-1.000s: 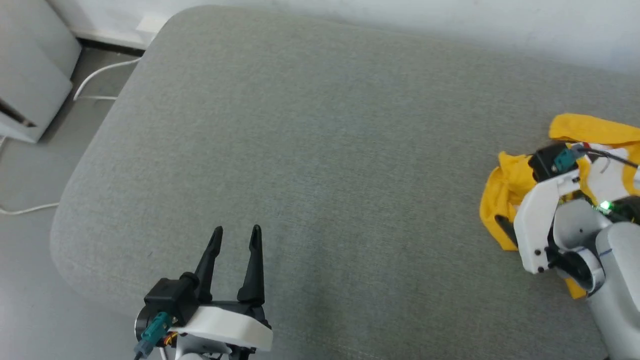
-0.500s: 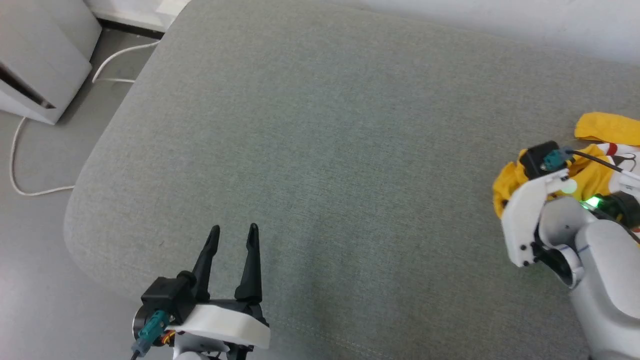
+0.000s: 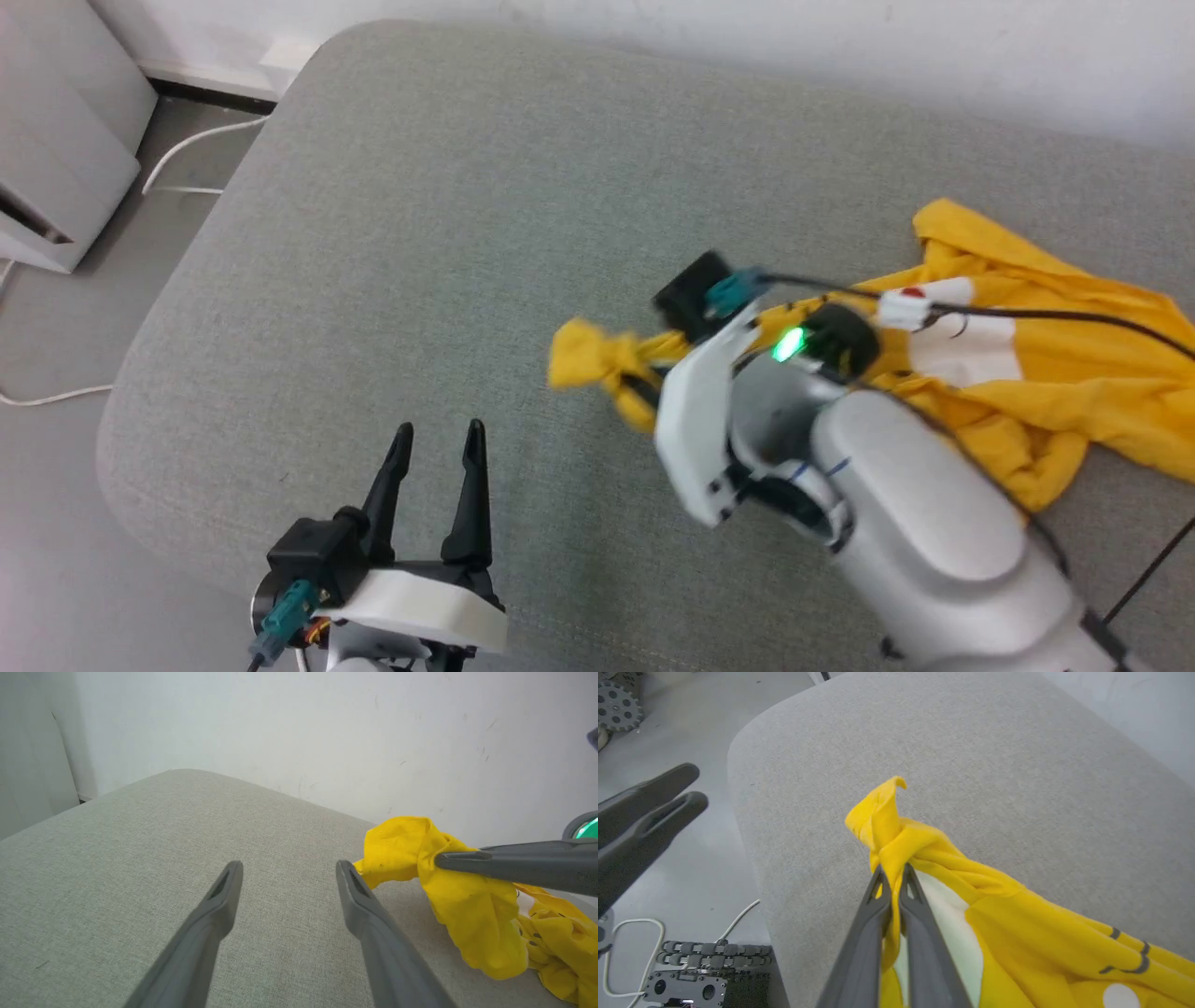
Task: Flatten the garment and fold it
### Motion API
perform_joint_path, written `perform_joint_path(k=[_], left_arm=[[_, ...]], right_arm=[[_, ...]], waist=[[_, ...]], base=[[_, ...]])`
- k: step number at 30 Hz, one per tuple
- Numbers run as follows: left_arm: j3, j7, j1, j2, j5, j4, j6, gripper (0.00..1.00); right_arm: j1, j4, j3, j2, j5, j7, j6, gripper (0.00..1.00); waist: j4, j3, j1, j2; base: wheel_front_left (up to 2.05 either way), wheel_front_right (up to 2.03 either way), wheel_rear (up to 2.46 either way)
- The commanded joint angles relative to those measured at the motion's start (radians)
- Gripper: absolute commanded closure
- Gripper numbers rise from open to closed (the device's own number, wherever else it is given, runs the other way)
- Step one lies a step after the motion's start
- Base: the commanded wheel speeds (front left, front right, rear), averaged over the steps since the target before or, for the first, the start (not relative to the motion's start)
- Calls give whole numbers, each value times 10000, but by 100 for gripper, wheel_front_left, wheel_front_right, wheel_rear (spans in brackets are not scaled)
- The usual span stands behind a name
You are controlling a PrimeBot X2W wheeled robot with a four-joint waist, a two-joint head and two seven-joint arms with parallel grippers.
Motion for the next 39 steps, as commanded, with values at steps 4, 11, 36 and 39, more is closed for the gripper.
perform_joint_path(k=[4, 11, 36, 39], left_arm=[[-40, -47, -66, -15, -109, 73, -17, 0], [-121, -47, -57, -15, -223, 100, 79, 0], [622, -47, 953, -15, 435, -980, -446, 0], [730, -47, 1163, -15, 474, -1151, -530, 0]], right_arm=[[146, 474, 1066, 310, 599, -68, -9, 100], [241, 1760, 807, 489, 708, -1048, -9, 0], [6305, -4170, -7836, 658, -2437, -4986, -9, 0], [7245, -4215, -8084, 661, -2450, -5905, -9, 0]], waist=[[384, 79, 0, 0], [724, -12, 0, 0], [-1582, -591, 0, 0], [-1889, -625, 0, 0]], base=[[0, 0, 0], [0, 0, 0], [0, 0, 0], [0, 0, 0]])
